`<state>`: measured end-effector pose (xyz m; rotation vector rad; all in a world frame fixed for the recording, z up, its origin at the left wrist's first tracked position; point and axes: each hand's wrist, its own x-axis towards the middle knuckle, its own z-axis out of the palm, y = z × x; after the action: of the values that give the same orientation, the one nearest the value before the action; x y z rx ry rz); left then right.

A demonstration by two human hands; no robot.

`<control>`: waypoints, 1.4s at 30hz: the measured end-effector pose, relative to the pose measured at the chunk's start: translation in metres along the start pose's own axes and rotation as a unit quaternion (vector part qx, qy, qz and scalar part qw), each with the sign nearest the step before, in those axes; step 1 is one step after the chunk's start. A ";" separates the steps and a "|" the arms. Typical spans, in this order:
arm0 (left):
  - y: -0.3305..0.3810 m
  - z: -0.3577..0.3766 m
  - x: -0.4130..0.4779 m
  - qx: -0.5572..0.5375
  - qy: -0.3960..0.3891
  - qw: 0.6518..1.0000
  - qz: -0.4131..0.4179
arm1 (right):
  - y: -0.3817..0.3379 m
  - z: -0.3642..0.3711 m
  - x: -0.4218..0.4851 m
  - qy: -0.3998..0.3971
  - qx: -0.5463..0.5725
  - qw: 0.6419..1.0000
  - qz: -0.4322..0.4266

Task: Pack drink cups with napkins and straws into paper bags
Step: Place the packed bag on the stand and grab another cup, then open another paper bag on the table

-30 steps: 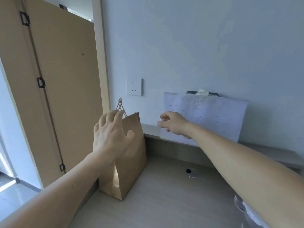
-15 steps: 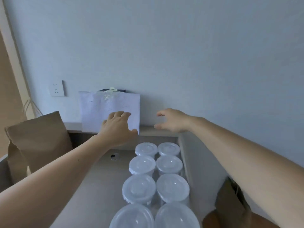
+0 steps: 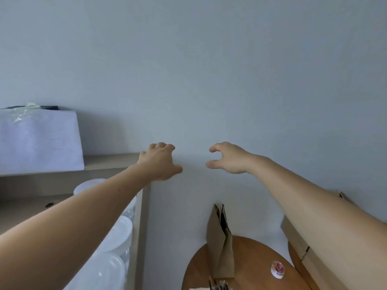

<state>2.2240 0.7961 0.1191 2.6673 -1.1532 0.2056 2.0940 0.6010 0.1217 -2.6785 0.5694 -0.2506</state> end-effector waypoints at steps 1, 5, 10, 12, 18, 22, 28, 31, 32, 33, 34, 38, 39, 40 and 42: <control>0.009 0.006 0.008 0.000 -0.005 1.000 0.008 | 0.010 0.001 0.001 -0.002 0.000 1.000 0.008; 0.043 0.030 0.046 -0.012 -0.025 0.999 0.041 | 0.052 0.005 0.005 -0.010 -0.005 0.999 0.046; 0.080 0.075 0.087 -0.024 -0.068 0.994 0.077 | 0.107 0.012 0.010 -0.029 -0.014 0.995 0.096; 0.094 0.096 0.098 -0.022 -0.090 0.992 0.091 | 0.128 0.016 0.008 -0.033 -0.015 0.993 0.111; 0.144 0.160 0.113 -0.036 -0.143 0.982 0.118 | 0.206 0.021 -0.014 -0.032 -0.010 0.984 0.172; 0.183 0.202 0.115 -0.041 -0.163 0.977 0.127 | 0.267 0.029 -0.028 -0.046 0.001 0.978 0.203; 0.202 0.261 0.119 -0.073 -0.164 0.984 0.005 | 0.345 0.059 -0.028 -0.095 0.039 0.980 0.172; 0.193 0.294 0.117 -0.073 -0.151 0.982 -0.092 | 0.381 0.078 -0.027 -0.124 0.073 0.977 0.161; 0.188 0.305 0.114 -0.073 -0.146 0.978 -0.127 | 0.392 0.085 -0.027 -0.132 0.086 0.975 0.160; 0.184 0.317 0.111 -0.074 -0.145 0.973 -0.162 | 0.401 0.091 -0.027 -0.139 0.096 0.973 0.159; 0.180 0.330 0.106 -0.078 -0.151 0.966 -0.196 | 0.409 0.097 -0.026 -0.149 0.106 0.970 0.158; 0.167 0.379 0.091 -0.103 -0.229 0.927 -0.279 | 0.426 0.130 -0.020 -0.188 0.134 0.960 0.157; 0.164 0.389 0.091 -0.112 -0.238 0.922 -0.284 | 0.427 0.140 -0.019 -0.197 0.140 0.958 0.152; 0.162 0.399 0.091 -0.119 -0.242 0.919 -0.287 | 0.427 0.150 -0.017 -0.206 0.148 0.956 0.148; 0.161 0.416 0.093 -0.127 -0.250 0.918 -0.281 | 0.425 0.168 -0.016 -0.221 0.158 0.951 0.147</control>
<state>2.1856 0.5150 -0.2376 2.7382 -0.4118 -0.7070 1.9714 0.3068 -0.2057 -2.2013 0.7015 0.3110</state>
